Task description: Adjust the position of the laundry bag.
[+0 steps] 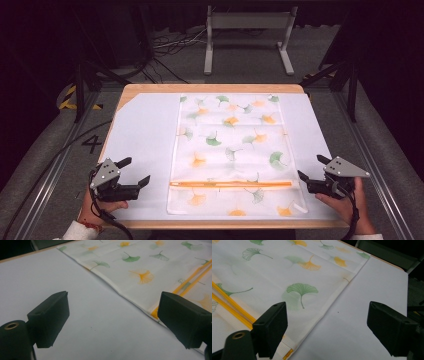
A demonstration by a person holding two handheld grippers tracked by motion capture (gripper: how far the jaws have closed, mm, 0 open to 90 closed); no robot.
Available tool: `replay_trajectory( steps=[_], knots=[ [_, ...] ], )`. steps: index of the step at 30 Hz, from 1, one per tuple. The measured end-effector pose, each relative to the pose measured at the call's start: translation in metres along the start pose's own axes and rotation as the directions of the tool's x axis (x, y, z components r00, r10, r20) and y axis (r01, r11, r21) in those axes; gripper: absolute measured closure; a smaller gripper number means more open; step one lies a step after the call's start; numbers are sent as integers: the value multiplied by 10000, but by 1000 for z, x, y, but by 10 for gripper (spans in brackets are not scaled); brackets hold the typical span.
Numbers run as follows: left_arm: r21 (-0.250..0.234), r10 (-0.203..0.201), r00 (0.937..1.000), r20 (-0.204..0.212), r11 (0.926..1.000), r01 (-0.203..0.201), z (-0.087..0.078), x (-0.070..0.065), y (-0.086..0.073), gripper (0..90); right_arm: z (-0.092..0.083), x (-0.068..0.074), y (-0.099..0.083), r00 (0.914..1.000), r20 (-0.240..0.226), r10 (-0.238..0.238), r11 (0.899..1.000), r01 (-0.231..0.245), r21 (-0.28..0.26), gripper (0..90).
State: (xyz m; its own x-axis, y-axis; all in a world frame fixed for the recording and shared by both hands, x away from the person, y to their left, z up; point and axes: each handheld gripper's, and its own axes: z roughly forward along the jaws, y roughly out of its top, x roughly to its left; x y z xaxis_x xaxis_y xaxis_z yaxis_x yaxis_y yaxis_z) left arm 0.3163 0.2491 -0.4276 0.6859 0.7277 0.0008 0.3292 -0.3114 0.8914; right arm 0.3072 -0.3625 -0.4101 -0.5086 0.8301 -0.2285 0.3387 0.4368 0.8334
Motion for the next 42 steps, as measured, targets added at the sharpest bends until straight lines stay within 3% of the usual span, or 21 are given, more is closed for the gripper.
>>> replay_trajectory(
  steps=[4,10,18,20,22,25,28,32,36,39,42],
  knots=[
    [385,-235,9995,232,9990,226,2,-5,-3,110,3,2,2,9999,-81,-121,9999,121,33,177],
    [764,-120,9988,482,9970,83,6,-12,-7,116,10,4,9,9994,-225,-280,9996,280,21,183],
    [1049,120,9995,300,9944,-150,4,-20,-10,116,19,15,19,9929,-1125,-398,9992,386,-127,240],
    [1227,-11,9992,405,9924,-39,5,-21,-11,117,21,19,22,9884,-1389,-611,9981,591,-185,308],
    [1494,-25,9985,543,9888,-56,7,-23,-12,121,23,25,25,9796,-1809,-878,9961,859,-185,316],
    [1952,-215,9958,889,9808,37,12,-29,-14,143,29,34,30,9729,-2038,-1096,9939,1095,-122,284],
    [2413,-263,9944,1022,9704,9,20,-37,-15,160,31,38,33,9718,-1981,-1276,9916,1292,-45,277],
    [2542,-242,9894,1431,9671,-131,27,-46,-13,202,36,42,34,9710,-1948,-1389,9895,1439,116,262],
    [2870,-106,9848,1735,9571,-403,36,-58,-13,249,37,42,33,9709,-1956,-1382,9893,1448,198,247],
    [2935,-251,9756,2183,9551,-412,42,-68,-10,265,37,40,32,9732,-1900,-1293,9907,1351,176,240],
    [3079,-198,9797,1994,9504,-435,48,-77,-7,253,37,39,31,9744,-1857,-1266,9910,1326,201,235]
  ],
)
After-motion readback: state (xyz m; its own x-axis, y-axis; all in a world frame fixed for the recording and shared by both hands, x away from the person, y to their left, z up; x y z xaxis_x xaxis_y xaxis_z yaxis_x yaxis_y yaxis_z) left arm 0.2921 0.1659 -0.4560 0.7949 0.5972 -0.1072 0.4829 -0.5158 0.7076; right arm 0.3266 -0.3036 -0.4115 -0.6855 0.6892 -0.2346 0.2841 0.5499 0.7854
